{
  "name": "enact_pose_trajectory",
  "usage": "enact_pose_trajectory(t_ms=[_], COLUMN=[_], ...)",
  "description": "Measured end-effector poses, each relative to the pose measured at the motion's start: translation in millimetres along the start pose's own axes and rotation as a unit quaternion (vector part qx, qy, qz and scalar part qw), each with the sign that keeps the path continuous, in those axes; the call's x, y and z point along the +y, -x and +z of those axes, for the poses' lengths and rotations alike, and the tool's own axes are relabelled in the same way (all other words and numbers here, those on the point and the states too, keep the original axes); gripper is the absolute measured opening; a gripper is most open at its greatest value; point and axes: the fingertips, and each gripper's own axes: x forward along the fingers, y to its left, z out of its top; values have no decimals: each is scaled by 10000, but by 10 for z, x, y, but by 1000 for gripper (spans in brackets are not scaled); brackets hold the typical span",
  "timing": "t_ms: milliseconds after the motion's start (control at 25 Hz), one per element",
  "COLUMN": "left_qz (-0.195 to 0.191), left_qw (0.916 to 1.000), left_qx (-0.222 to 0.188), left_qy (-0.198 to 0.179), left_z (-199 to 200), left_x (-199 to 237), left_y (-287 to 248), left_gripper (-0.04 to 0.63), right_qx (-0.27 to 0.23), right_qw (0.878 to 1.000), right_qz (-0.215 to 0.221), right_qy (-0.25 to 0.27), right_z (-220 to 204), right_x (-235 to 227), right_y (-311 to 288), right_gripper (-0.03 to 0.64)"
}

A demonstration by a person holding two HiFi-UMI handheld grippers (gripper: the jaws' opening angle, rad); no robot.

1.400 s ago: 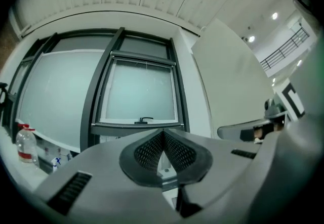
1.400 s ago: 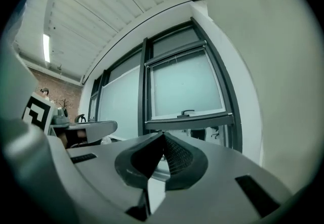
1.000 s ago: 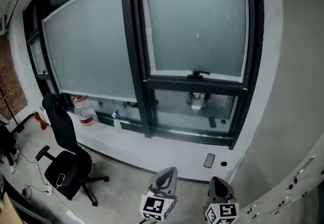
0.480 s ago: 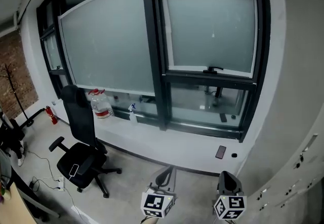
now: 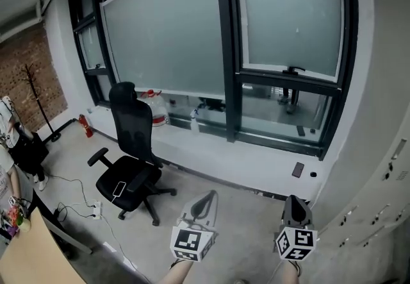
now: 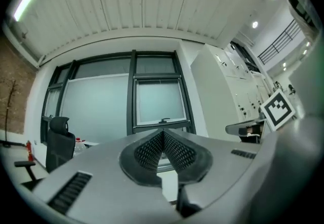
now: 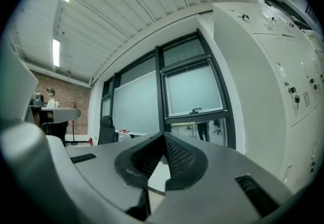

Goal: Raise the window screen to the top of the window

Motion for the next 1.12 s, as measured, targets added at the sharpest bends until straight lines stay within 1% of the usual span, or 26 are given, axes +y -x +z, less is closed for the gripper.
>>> enact_pose_trajectory(t_ms=[80, 240, 320, 400, 480, 560, 640, 760, 960, 1120], left_qz=[39, -300, -488, -644, -723, -723, -715, -740, -607, -635], left_qw=[9998, 9989, 9977, 9968, 9959, 9952, 9948, 9948, 9945, 9951], left_qx=[13, -54, -109, -119, -86, -40, -25, -39, 79, 124], left_qy=[215, 363, 457, 457, 532, 661, 727, 691, 855, 752], left_z=[-58, -70, -47, -53, -89, -130, -145, -152, -168, -167], left_x=[-91, -545, -786, -982, -1115, -1201, -1267, -1328, -1095, -1024], left_y=[61, -129, -229, -296, -343, -372, -353, -189, 314, 802], left_gripper=[3, 3, 3, 3, 3, 3, 3, 3, 3, 3], right_qx=[-17, -6, 27, 32, 49, 104, 170, 177, 75, -45], right_qw=[10000, 9997, 9997, 9997, 9995, 9994, 9993, 9990, 9994, 9985], right_qz=[93, 233, 201, 137, 36, -85, -182, -280, -330, -538], right_qy=[14, 49, 149, 224, 308, 312, 277, 308, 123, 65], right_z=[-11, 31, 44, 63, 87, 96, 82, 61, 134, 171], right_x=[98, 127, 31, -97, -247, -410, -529, -556, -274, -120], right_y=[75, 243, 312, 375, 450, 527, 605, 736, 1027, 1474], right_gripper=[7, 8, 8, 8, 8, 8, 8, 8, 8, 8])
